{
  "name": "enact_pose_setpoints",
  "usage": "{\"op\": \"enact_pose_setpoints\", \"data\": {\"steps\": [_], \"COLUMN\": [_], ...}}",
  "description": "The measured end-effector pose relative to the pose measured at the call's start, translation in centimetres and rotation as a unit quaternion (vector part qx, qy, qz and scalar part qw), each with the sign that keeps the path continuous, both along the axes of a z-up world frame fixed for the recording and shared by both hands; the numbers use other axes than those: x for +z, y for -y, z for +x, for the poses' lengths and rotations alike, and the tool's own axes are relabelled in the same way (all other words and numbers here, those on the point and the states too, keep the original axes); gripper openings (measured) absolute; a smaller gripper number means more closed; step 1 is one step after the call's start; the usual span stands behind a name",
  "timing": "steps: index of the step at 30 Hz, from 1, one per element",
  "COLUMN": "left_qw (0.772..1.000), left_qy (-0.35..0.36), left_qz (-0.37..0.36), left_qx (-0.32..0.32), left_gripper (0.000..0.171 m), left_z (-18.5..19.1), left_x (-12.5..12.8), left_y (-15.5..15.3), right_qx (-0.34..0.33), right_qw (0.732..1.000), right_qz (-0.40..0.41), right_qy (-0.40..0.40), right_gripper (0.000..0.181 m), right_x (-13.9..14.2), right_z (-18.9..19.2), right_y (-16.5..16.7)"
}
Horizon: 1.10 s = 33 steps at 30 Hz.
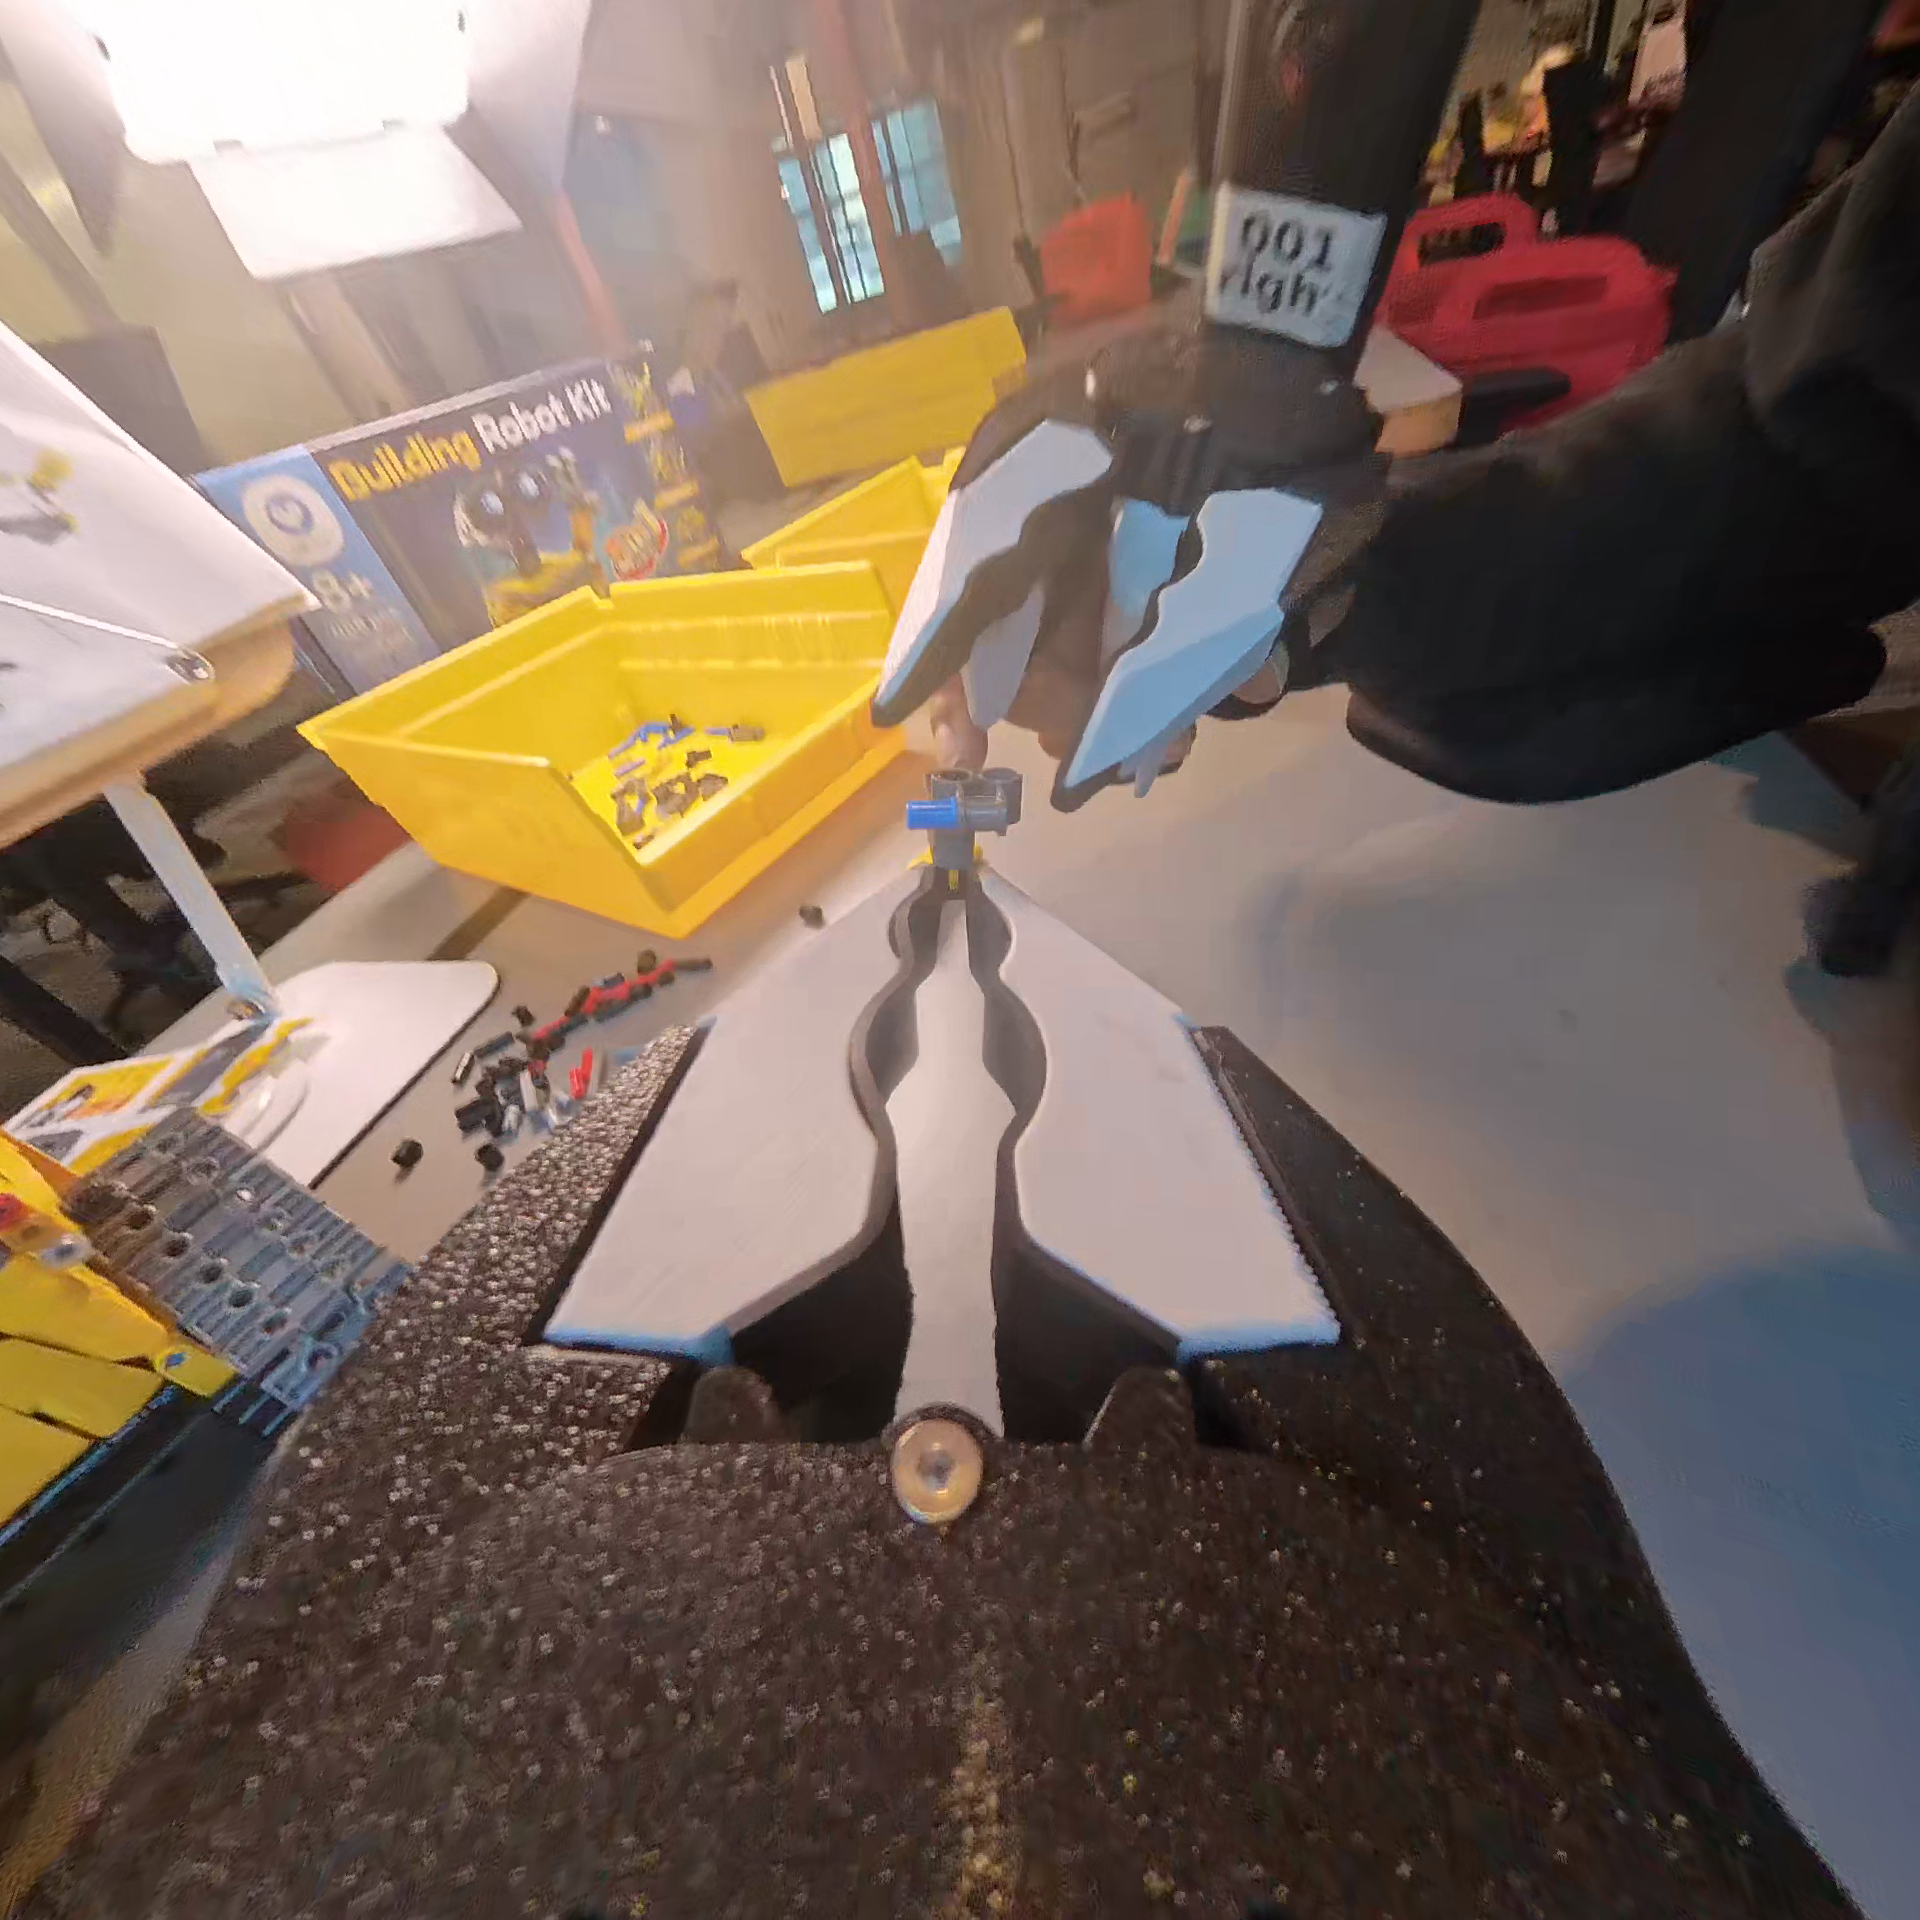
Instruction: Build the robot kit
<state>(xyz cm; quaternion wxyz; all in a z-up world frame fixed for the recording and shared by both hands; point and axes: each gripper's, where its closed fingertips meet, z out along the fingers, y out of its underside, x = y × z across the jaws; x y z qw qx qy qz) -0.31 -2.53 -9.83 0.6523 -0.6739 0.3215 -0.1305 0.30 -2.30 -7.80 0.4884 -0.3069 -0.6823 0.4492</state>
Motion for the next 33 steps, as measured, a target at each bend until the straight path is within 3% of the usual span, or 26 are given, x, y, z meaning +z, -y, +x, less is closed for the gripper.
{"op": "enact_pose_setpoints", "data": {"steps": [4, 6, 9, 13, 16, 21, 24, 27, 33], "left_qw": [0.999, 0.999, 0.999, 1.0, 0.999, 0.999, 0.999, 0.999, 0.998], "left_qy": [0.01, 0.015, 0.003, -0.012, -0.02, -0.004, -0.019, -0.037, -0.043], "left_qz": [0.033, 0.034, 0.032, 0.011, -0.019, -0.027, -0.031, -0.027, -0.036], "left_qx": [-0.015, -0.027, -0.028, -0.026, -0.025, -0.026, -0.025, -0.022, -0.005], "left_gripper": [0.004, 0.003, 0.004, 0.004, 0.024, 0.038, 0.035, 0.02, 0.02], "left_z": [0.4, 0.9, 1.2, 1.0, 0.3, -0.2, 0.4, 0.7, 0.2], "left_x": [1.1, 1.1, 0.7, -0.3, -1.1, -0.4, -0.7, -1.0, -1.2], "left_y": [0.5, 0.7, 0.7, 0.5, 0.5, 0.8, 0.8, 0.8, 0.4], "right_qx": [0.043, 0.053, 0.054, 0.043, 0.03, 0.021, 0.02, 0.018, -0.005], "right_qw": [0.996, 0.995, 0.996, 0.997, 0.998, 0.998, 0.998, 0.998, 0.999], "right_qz": [-0.071, -0.073, -0.066, -0.047, -0.035, -0.029, -0.021, -0.023, -0.019], "right_qy": [0.033, 0.035, 0.027, 0.035, 0.041, 0.049, 0.051, 0.047, 0.043], "right_gripper": [0.04, 0.036, 0.015, 0.015, 0.015, 0.015, 0.015, 0.015, 0.015], "right_x": [-0.4, -0.7, -0.7, -1.4, -2.1, -3.0, -3.4, -3.5, -3.6], "right_z": [0.5, 0.5, 0.5, 0.3, 0.1, -0.3, -0.5, -0.7, -1.0], "right_y": [-0.1, 0.4, 0.6, 0.3, -0.1, -0.4, 0.0, 0.3, -0.1]}}
